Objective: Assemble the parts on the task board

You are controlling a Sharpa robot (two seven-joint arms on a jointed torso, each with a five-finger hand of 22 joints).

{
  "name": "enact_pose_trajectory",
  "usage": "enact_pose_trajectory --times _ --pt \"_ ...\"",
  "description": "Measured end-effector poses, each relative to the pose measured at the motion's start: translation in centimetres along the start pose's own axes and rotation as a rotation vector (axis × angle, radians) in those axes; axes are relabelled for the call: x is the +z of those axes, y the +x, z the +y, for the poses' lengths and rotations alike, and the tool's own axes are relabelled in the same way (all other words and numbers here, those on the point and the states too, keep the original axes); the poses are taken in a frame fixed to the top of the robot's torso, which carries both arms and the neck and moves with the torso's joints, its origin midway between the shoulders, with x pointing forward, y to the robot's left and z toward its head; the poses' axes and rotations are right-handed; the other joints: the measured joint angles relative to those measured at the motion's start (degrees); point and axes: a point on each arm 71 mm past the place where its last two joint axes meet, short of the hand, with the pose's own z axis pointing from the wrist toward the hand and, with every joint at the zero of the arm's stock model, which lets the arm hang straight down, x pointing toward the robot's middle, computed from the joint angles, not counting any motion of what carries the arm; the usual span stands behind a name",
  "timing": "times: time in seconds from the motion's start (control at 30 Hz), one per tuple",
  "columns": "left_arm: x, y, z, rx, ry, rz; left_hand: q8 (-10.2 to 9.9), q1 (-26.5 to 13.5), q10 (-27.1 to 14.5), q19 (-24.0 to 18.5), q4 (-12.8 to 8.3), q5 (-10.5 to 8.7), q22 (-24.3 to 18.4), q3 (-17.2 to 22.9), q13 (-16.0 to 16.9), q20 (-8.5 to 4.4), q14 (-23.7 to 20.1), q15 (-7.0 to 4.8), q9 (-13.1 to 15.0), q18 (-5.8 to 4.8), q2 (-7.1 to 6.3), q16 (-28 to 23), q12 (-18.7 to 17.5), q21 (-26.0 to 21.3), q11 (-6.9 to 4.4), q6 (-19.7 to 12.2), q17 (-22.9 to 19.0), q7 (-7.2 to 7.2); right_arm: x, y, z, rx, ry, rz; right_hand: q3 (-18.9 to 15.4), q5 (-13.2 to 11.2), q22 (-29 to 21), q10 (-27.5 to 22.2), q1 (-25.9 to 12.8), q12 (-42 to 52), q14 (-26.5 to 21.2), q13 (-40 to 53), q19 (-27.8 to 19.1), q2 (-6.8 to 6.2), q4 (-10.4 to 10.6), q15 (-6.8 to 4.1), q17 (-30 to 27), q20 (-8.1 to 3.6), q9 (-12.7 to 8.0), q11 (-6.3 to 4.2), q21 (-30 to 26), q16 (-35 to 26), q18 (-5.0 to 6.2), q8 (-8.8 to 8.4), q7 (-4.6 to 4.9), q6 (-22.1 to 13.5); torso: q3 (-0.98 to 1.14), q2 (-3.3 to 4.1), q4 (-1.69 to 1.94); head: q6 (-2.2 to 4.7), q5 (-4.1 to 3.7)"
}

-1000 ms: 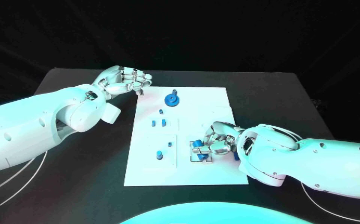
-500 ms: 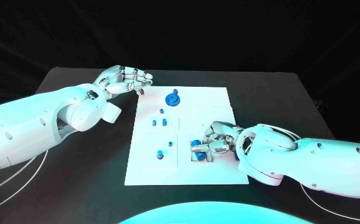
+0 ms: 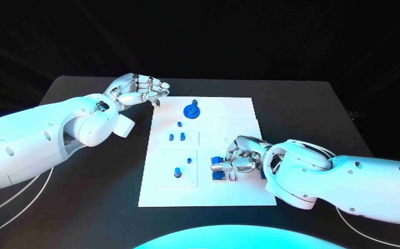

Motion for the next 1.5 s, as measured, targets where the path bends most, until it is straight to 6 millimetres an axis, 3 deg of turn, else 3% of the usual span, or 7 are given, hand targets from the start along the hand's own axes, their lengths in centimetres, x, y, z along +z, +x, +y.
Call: enact_pose_trajectory --times 0.27,0.53,0.83,1.17,1.5 --pt "0.0 0.0 0.0 0.0 -0.001 -0.001 0.0 0.0 0.0 0.0 0.0 0.0 0.0 0.0 0.0 0.0 0.0 0.0 0.0 0.0 0.0 0.0 0.0 0.0 0.0 0.0 0.0 0.0 -0.8 -0.1 -0.2 0.004 -0.013 0.002 0.63 0.0 -0.01 0.0 5.76 0.0 0.0 0.0 0.0 1.2 -0.27 0.0 -0.01 0.0 0.09 0.0 0.0 0.0 0.0 0.0 0.0 0.0 -0.02 0.0 0.01 0.03 -0.06" --pt "0.0 -0.1 0.0 0.001 -0.002 -0.002 0.0 0.0 0.0 0.0 0.0 0.0 0.0 0.0 0.0 0.0 0.0 0.0 -0.01 0.0 0.0 0.0 0.0 0.0 0.0 0.0 0.01 0.0 -1.3 -0.1 -0.2 0.007 -0.028 0.006 0.63 0.35 -0.01 0.0 6.58 0.0 0.0 -0.01 0.0 1.77 -0.27 0.0 -0.01 0.0 0.1 0.0 0.0 0.0 0.0 0.0 0.0 0.0 -0.02 0.0 0.01 0.02 -0.06" --pt "0.0 -0.1 0.0 0.0 -0.002 -0.001 0.0 0.0 0.0 0.0 0.0 0.0 0.0 0.0 -0.01 0.0 0.0 0.0 -0.01 0.0 0.0 0.0 0.0 0.0 0.0 0.0 0.01 0.0 -0.9 -0.1 -0.3 -0.005 -0.029 0.015 0.62 0.56 -0.02 0.0 10.24 0.0 0.0 -0.02 0.0 2.71 -0.27 0.0 -0.01 0.0 0.1 0.0 0.33 0.0 0.0 0.0 0.0 0.0 -0.02 0.0 0.06 0.02 -0.12" --pt "0.0 -0.1 0.0 0.001 -0.002 -0.002 0.0 0.24 -0.42 0.0 0.0 0.0 -0.04 0.0 -0.01 0.0 0.0 0.0 0.05 0.0 0.24 0.0 0.34 0.0 0.0 0.0 -0.05 0.0 -0.6 -0.3 -0.3 -0.03 -0.039 0.013 0.29 0.46 -0.02 -0.09 16.11 0.33 0.0 0.3 0.0 2.62 -0.59 0.03 -0.02 0.0 0.01 0.11 0.33 0.0 0.0 -0.01 0.0 0.0 -0.07 0.0 0.09 -0.12 -0.18" --pt "-0.1 -0.2 0.1 0.001 -0.004 -0.003 0.0 0.24 -0.42 0.0 0.0 0.0 -0.04 0.0 -0.01 0.0 0.0 0.0 0.05 0.0 0.24 0.0 0.34 0.0 0.0 0.0 -0.05 0.0 -0.8 -0.3 -1.0 -0.047 -0.014 0.016 0.29 0.45 -0.03 0.12 16.61 0.11 0.0 0.29 0.0 2.86 -0.59 0.04 -0.02 0.0 -0.04 -0.09 0.33 0.0 0.0 -0.01 0.0 0.0 -0.04 0.0 0.07 -0.01 -0.1"
